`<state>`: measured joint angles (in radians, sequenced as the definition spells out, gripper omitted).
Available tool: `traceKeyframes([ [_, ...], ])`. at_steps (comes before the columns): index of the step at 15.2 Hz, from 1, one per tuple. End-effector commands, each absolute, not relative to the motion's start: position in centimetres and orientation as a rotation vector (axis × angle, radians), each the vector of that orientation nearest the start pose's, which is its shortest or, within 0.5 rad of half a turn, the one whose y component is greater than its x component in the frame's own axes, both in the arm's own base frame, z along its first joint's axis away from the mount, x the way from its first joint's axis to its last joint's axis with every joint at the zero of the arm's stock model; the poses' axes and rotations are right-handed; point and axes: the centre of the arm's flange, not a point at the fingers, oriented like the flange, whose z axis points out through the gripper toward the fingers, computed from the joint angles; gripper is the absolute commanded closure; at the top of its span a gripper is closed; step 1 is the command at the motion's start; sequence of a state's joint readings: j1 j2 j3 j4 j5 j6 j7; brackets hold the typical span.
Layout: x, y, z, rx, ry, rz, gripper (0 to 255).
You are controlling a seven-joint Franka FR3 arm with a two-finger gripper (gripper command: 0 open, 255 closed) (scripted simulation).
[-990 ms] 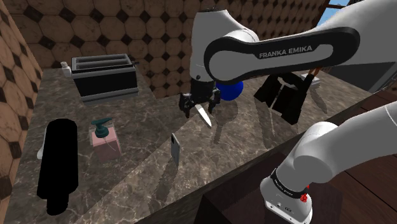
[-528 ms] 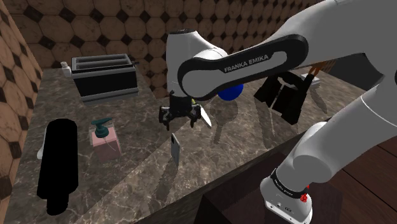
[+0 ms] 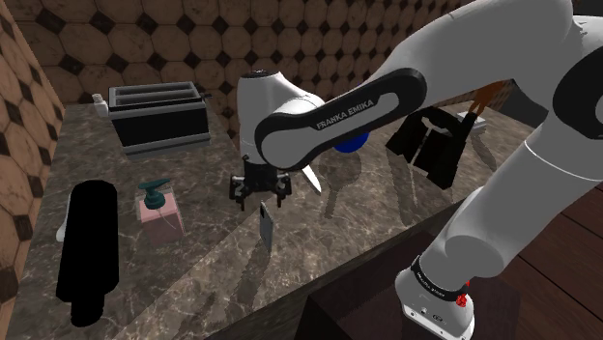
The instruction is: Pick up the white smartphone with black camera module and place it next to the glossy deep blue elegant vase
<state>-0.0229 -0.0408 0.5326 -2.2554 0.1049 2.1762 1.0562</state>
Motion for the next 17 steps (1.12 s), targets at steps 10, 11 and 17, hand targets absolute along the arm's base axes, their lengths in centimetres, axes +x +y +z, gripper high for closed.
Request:
traceKeyframes([
  [10,44.14,25.27,36.04,-2.980,0.937,0.118,255],
  [11,44.14,25.27,36.04,-2.980,0.937,0.118,255],
  [17,44.14,25.26,36.04,-2.980,0.937,0.118,255],
])
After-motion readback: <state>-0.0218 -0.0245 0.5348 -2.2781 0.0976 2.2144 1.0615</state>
